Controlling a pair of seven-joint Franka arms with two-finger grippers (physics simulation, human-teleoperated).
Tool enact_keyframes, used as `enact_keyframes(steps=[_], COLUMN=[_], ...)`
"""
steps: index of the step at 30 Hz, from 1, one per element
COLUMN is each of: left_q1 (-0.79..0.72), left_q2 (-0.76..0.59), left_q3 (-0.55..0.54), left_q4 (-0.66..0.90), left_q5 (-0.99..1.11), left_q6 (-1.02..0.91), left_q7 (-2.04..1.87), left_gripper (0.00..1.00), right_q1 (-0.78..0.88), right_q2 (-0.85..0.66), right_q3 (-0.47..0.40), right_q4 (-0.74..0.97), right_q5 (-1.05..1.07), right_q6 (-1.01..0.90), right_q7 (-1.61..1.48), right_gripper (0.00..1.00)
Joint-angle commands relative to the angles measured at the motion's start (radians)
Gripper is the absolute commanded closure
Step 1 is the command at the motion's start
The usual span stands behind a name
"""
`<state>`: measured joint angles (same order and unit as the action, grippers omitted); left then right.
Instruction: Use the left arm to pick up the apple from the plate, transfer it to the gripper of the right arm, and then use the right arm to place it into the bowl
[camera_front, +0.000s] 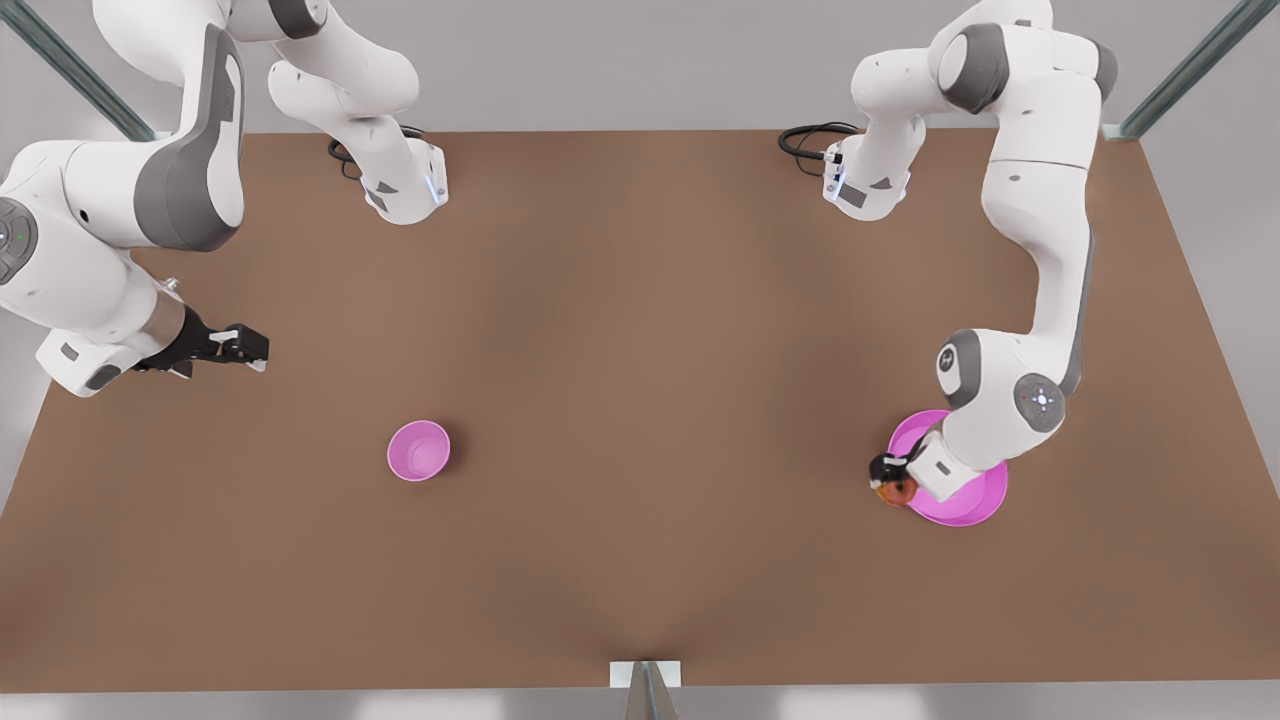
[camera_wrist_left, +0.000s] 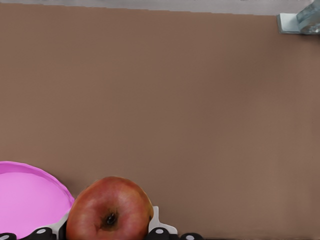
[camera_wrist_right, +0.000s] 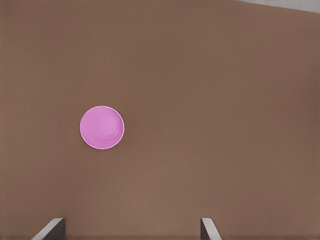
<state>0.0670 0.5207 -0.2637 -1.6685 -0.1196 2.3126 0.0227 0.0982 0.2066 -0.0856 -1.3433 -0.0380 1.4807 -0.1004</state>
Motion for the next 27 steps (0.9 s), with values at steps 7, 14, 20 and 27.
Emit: enact_keyframes(steps=[7, 14, 20, 27], left_q1=[0.020, -0.098, -0.167, -0.230], left_q2=[0.019, 0.107, 0.303, 0.367], left_q3=[-0.281, -0.282, -0.282, -0.279], left_q4=[0.007, -0.002, 0.207, 0.294], left_q5=[-0.609, -1.187, -1.287, -1.287], left_q6=[-0.027, -0.022, -0.021, -0.013], left_q7=[0.485, 1.348, 1.694, 1.830], left_gripper=[0.28, 0.28, 0.34, 0.34], right_q1=[0.008, 0.015, 0.061, 0.066], right_q2=[-0.001, 0.080, 0.224, 0.356], right_q3=[0.012, 0.053, 0.092, 0.095], right_q4=[0.000, -0.003, -0.010, -0.036], right_q5=[0.047, 0.581, 0.848, 1.043], right_q6=[-0.005, 0.019, 0.070, 0.102], right_q7=[0.008, 0.133, 0.122, -0.056], right_gripper=[0.00, 0.00, 0.00, 0.00])
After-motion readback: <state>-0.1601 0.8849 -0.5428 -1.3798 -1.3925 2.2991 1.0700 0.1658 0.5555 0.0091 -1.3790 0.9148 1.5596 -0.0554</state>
